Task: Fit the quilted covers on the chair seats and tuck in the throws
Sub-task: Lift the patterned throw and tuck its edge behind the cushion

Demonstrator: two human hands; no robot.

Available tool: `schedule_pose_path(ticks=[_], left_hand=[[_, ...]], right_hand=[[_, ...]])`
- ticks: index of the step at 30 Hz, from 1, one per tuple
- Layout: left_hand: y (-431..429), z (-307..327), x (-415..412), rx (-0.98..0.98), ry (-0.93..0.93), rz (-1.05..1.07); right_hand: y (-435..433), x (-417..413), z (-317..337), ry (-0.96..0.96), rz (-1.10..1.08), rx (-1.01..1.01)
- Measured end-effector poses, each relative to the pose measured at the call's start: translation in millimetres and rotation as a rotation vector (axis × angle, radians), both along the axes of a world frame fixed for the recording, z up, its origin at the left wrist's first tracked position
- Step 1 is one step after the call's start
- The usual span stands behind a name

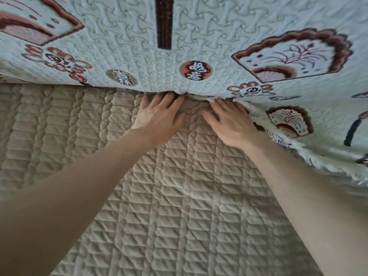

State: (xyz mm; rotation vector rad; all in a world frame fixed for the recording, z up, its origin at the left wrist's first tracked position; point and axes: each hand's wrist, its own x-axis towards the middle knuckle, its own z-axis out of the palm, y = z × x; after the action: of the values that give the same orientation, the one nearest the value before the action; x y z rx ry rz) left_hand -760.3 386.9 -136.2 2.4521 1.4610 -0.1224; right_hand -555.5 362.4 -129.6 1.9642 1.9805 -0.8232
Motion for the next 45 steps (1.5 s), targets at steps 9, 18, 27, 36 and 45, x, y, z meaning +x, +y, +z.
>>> schedule_pose_path(ticks=[9, 18, 27, 36, 45], left_hand=[[10, -13, 14, -0.180, 0.140, 0.088], [-21, -15, 29, 0.009, 0.001, 0.077], [-4, -16, 48, -0.017, 0.068, 0.063], [9, -11, 69, -0.151, 0.216, 0.033], [-42, -17, 76, -0.009, 0.138, 0.112]], right_hand=[[-43, 12, 5, -0.046, 0.097, 0.167], [-4, 40, -7, -0.030, 0.025, 0.076], [-26, 59, -5, -0.035, -0.035, 0.015], [-35, 73, -6, -0.041, 0.018, 0.059], [-9, 88, -18, 0.018, -0.032, -0.069]])
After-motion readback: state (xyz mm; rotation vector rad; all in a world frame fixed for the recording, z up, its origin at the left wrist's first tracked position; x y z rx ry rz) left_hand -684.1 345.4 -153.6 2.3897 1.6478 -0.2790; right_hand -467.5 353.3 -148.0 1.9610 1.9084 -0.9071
